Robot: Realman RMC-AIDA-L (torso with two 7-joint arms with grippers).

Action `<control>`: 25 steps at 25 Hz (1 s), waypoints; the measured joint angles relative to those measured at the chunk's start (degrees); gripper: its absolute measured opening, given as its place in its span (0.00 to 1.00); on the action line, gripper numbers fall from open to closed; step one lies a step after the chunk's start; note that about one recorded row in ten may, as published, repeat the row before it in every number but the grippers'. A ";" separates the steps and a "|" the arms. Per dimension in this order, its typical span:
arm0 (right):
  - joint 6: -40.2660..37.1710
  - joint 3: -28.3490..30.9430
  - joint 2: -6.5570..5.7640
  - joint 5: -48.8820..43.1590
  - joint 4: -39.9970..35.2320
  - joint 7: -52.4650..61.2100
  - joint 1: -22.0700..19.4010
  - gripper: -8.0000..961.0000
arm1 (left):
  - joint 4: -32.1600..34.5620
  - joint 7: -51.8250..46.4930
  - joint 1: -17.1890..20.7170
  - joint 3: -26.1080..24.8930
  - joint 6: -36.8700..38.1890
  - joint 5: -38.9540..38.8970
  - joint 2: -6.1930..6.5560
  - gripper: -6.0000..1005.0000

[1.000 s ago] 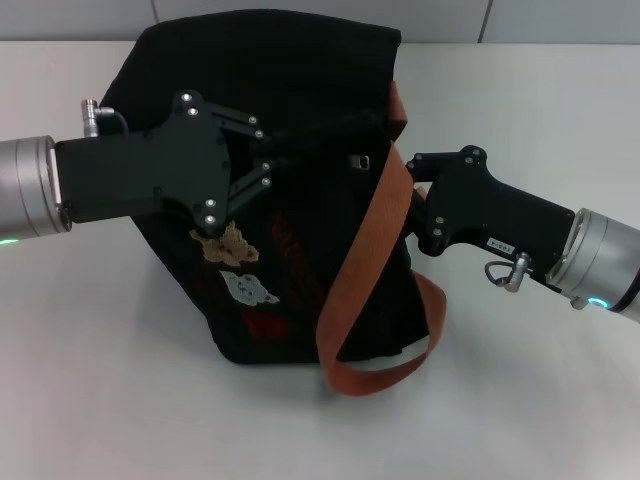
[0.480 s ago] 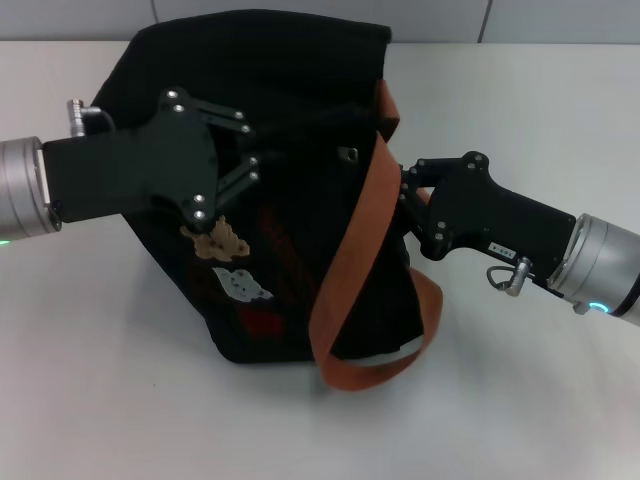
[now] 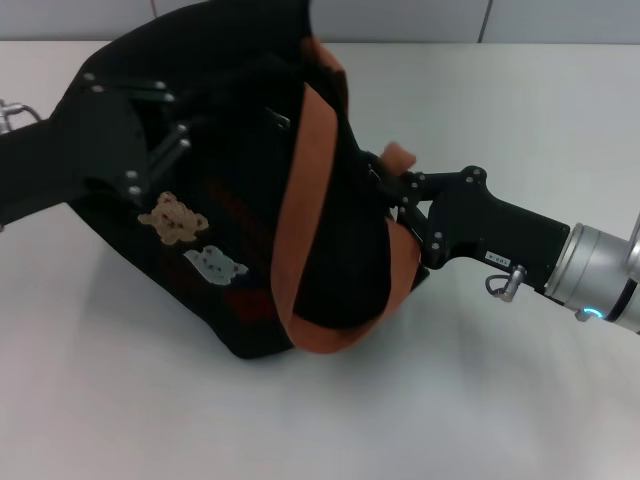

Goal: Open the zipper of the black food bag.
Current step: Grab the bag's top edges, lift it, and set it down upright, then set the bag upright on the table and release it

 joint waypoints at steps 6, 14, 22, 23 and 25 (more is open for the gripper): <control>1.80 0.14 -0.01 0.01 -0.02 0.01 -0.91 0.05 | -0.69 0.47 1.22 -3.40 0.40 -0.33 0.07 0.17; 0.75 3.55 -0.14 0.45 -0.65 0.51 -2.47 0.06 | -3.26 1.39 2.45 -5.42 -0.22 -0.34 0.38 0.17; -2.29 19.09 -0.01 0.54 1.40 0.72 -3.43 0.07 | -11.61 4.86 3.90 -6.20 -7.66 -0.62 0.02 0.18; -2.73 20.92 -0.04 0.55 1.52 0.74 -3.89 0.10 | -14.70 5.49 3.80 -6.99 -11.36 -0.96 -0.13 0.18; -3.78 24.55 -0.15 0.55 1.80 0.80 -4.93 0.17 | -19.73 5.98 2.65 -8.35 -15.07 -2.40 -0.19 0.18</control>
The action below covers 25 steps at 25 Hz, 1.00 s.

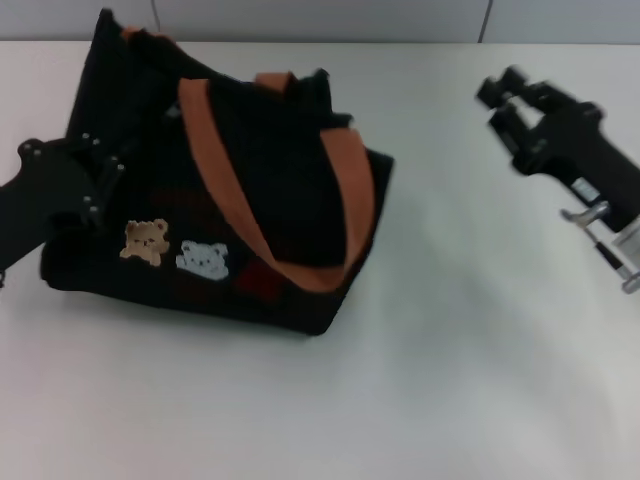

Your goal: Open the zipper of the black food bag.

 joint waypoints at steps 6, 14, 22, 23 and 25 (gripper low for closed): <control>-1.94 2.83 -0.20 0.00 -0.15 0.33 -1.80 0.38 | -9.41 4.25 -4.30 -1.14 -4.91 -4.27 -0.22 0.19; -2.87 2.91 -0.31 0.00 -4.90 9.32 -3.39 0.71 | -15.29 3.92 -8.31 -2.82 -0.31 -8.65 -0.21 0.29; -13.60 -3.83 -1.50 -2.97 -14.96 17.10 -5.04 0.72 | -9.80 -0.39 -1.55 -5.56 10.28 -9.46 0.32 0.67; -15.89 -6.02 -2.00 -3.17 -16.23 18.30 -5.20 0.72 | -6.00 -0.69 2.35 -5.58 16.15 -9.15 0.58 0.70; -22.91 -13.95 -3.57 -3.38 -20.00 21.57 -5.59 0.72 | -3.83 -1.45 4.20 -4.71 19.41 -8.33 1.29 0.77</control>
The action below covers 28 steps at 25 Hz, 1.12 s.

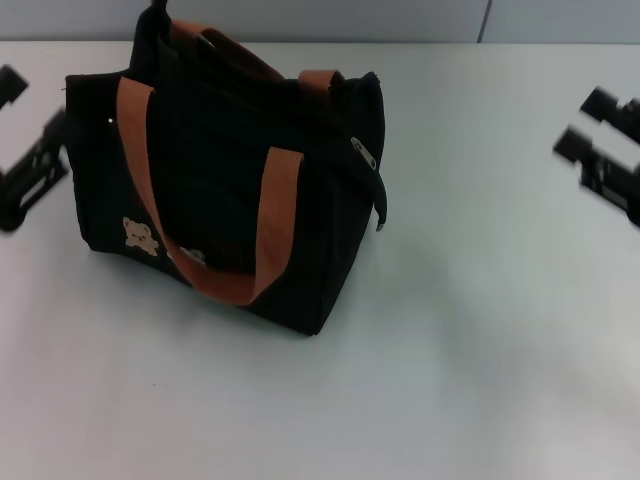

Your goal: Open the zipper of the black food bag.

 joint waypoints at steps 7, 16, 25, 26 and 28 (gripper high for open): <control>-6.99 -18.61 -1.77 -0.65 -3.61 0.56 1.20 0.72 | 5.67 -4.58 3.08 3.10 8.22 9.78 4.07 0.77; -6.15 -28.46 0.38 -0.65 -4.80 0.23 4.13 0.72 | 8.26 -7.36 -0.72 3.93 9.55 28.22 4.87 0.77; -6.81 -28.63 0.75 -0.65 -4.88 0.24 4.17 0.72 | 8.21 -7.49 -1.62 3.89 9.67 29.50 4.22 0.77; -6.81 -28.63 0.75 -0.65 -4.88 0.24 4.17 0.72 | 8.21 -7.49 -1.62 3.89 9.67 29.50 4.22 0.77; -6.83 -28.65 0.84 -0.65 -4.83 0.24 4.00 0.72 | 8.21 -7.50 -1.70 3.89 9.73 29.54 4.02 0.77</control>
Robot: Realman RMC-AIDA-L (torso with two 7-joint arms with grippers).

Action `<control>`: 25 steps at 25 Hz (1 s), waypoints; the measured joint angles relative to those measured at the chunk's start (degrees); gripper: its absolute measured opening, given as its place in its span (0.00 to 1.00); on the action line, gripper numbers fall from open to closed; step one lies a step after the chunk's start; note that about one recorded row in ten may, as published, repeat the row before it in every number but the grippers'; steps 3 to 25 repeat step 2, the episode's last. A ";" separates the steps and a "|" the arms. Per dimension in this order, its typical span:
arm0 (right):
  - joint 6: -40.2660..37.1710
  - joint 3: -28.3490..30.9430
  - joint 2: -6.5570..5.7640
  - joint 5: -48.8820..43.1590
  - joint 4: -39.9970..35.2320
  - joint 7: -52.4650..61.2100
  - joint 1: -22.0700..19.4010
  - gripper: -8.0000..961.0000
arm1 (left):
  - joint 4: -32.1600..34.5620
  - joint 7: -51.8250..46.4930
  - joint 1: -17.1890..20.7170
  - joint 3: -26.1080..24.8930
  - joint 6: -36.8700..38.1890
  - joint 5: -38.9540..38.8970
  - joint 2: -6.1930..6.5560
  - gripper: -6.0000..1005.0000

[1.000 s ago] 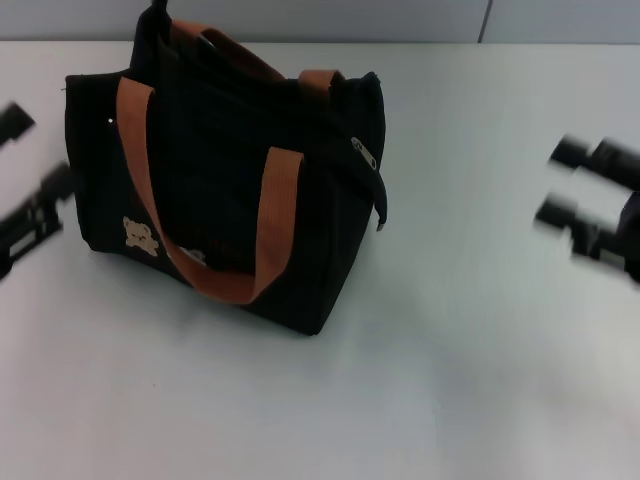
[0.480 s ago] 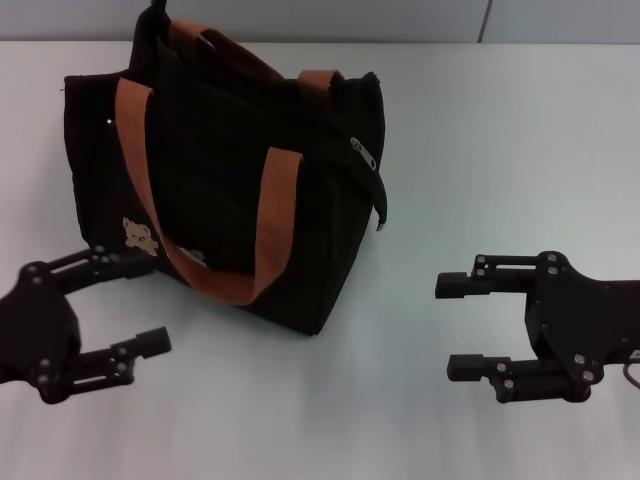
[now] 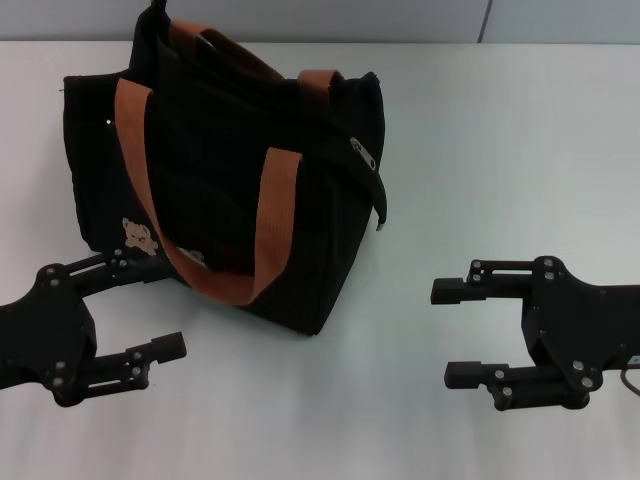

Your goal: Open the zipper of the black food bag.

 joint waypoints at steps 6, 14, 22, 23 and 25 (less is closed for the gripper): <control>-0.02 -0.02 0.02 0.00 0.13 0.00 -0.04 0.72 | 0.00 0.00 -0.05 0.00 0.05 0.01 -0.09 0.77; -0.02 -0.02 0.02 0.00 0.13 0.00 -0.04 0.72 | 0.00 0.00 -0.05 0.00 0.05 0.01 -0.09 0.77; -0.02 -0.02 0.02 0.00 0.13 0.00 -0.04 0.72 | 0.00 0.00 -0.05 0.00 0.05 0.01 -0.09 0.77; -0.02 -0.02 0.02 0.00 0.13 0.00 -0.04 0.72 | 0.00 0.00 -0.05 0.00 0.05 0.01 -0.09 0.77; -0.02 -0.02 0.02 0.00 0.13 0.00 -0.04 0.72 | 0.00 0.00 -0.05 0.00 0.05 0.01 -0.09 0.77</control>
